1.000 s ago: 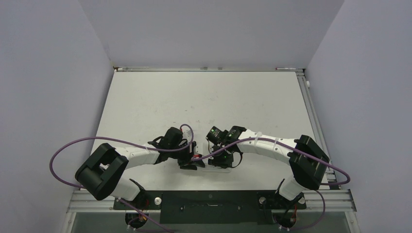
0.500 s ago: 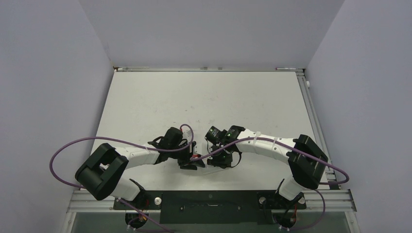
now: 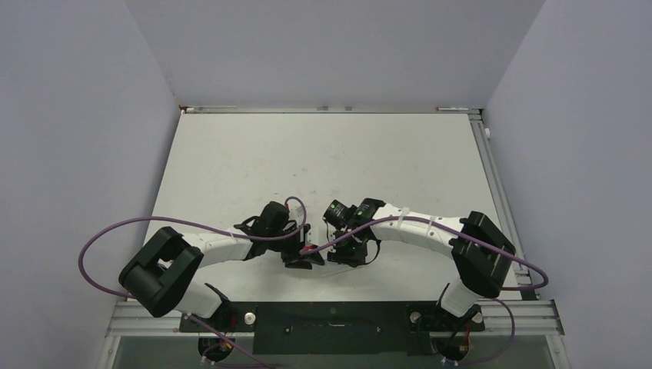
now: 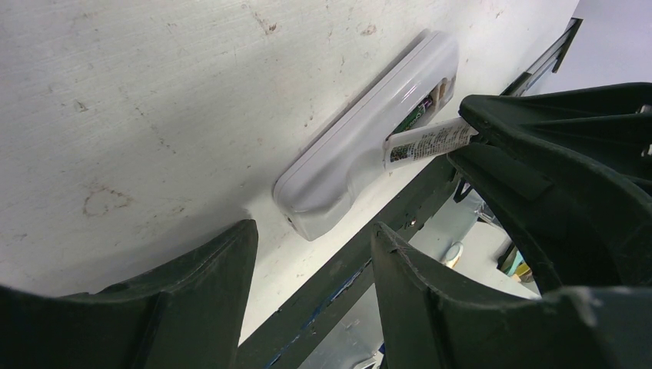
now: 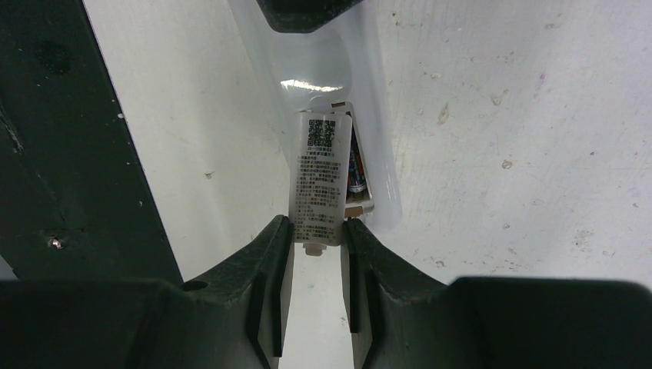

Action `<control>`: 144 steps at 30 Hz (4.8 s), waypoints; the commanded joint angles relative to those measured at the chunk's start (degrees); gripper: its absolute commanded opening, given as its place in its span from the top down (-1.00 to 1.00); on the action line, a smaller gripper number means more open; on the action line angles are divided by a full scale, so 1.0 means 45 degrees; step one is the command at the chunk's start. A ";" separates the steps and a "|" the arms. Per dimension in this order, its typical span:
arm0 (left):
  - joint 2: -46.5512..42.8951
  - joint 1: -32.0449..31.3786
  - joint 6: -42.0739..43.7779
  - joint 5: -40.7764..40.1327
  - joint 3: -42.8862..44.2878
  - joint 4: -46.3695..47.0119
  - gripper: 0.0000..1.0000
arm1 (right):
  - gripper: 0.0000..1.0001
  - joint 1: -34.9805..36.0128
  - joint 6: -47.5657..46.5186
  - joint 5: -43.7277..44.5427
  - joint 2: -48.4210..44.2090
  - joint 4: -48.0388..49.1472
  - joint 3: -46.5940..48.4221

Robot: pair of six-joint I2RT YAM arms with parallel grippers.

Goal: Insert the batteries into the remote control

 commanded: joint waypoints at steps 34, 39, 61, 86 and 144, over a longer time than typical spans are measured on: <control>0.1728 -0.0770 -0.0121 -0.0027 0.1237 0.0649 0.01 | 0.83 0.0186 -0.0253 -0.0383 -0.0453 0.0110 -0.0080; 0.1825 -0.0770 0.0001 -0.0074 0.1543 0.0441 0.01 | 0.83 0.0186 -0.0197 -0.0395 -0.0442 0.0151 -0.0095; 0.1773 -0.0770 0.0104 -0.0118 0.1681 0.0193 0.02 | 0.65 0.0147 0.0208 -0.0491 -0.0332 0.0312 -0.0040; 0.1607 -0.0769 0.0123 -0.0176 0.1604 0.0068 0.01 | 0.33 0.0147 0.0226 -0.0452 -0.0365 0.0345 0.0089; -0.3342 -0.0503 -0.0019 -0.1789 0.0977 -0.2831 0.00 | 0.83 0.0621 1.4469 0.4626 -0.3317 0.2601 -0.2432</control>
